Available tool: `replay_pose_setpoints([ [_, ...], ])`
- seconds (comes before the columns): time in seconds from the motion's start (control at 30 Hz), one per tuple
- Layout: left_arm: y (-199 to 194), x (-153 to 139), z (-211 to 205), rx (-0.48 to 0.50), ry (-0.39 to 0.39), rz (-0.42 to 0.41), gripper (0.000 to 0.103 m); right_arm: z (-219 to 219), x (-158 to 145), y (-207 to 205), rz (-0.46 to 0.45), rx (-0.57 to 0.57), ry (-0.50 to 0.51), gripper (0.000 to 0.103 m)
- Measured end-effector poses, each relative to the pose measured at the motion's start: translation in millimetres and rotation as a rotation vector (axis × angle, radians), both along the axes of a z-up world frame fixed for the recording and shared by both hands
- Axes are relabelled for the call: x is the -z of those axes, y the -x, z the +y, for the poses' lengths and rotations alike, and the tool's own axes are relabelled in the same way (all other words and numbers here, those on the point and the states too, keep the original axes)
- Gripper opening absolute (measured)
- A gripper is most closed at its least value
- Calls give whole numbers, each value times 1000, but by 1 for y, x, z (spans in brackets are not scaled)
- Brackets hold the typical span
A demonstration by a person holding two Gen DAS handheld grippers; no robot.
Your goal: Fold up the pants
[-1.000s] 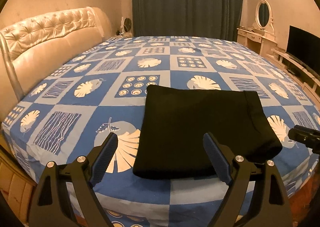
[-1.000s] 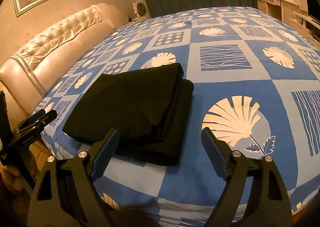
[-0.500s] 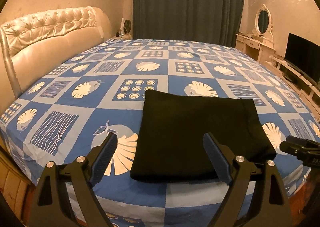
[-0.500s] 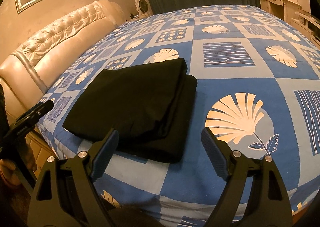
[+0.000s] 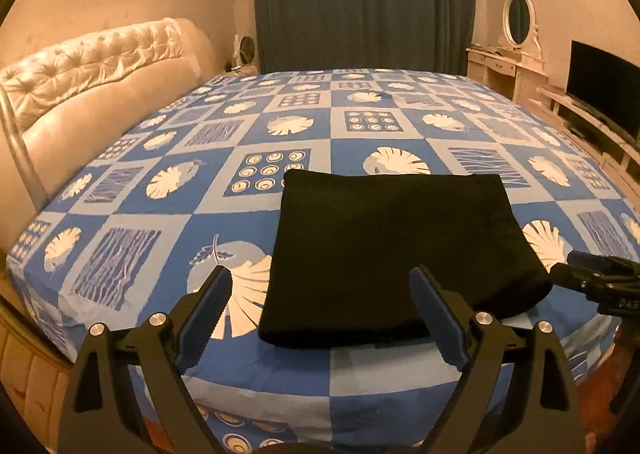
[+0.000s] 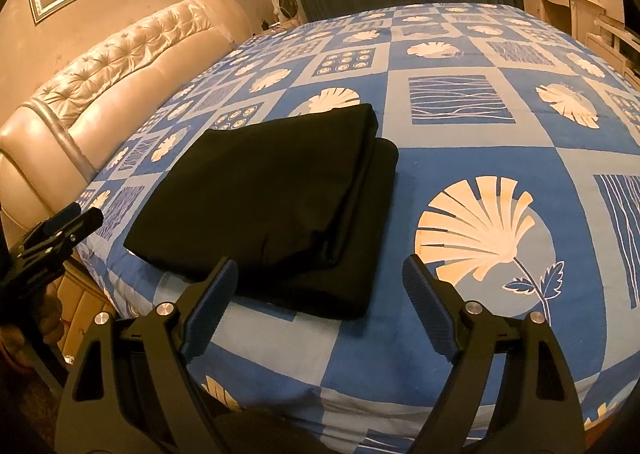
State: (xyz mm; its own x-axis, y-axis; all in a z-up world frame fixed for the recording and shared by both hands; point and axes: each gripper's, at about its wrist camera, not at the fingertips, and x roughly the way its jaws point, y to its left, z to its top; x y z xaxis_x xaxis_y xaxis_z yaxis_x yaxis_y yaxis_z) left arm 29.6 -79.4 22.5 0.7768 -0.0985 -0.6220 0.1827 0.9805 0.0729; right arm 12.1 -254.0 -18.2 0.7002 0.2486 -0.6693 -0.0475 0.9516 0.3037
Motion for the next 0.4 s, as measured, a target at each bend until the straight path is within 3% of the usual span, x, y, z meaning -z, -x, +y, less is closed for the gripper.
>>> replay_pose_setpoints([
  [0.23,-11,2,16,-63,58,30,89,-8,2,-1,2,23,-19,85],
  [0.4,-15,7,14,-62,32,57,89,-10,3,-1,5,29,-20,85],
])
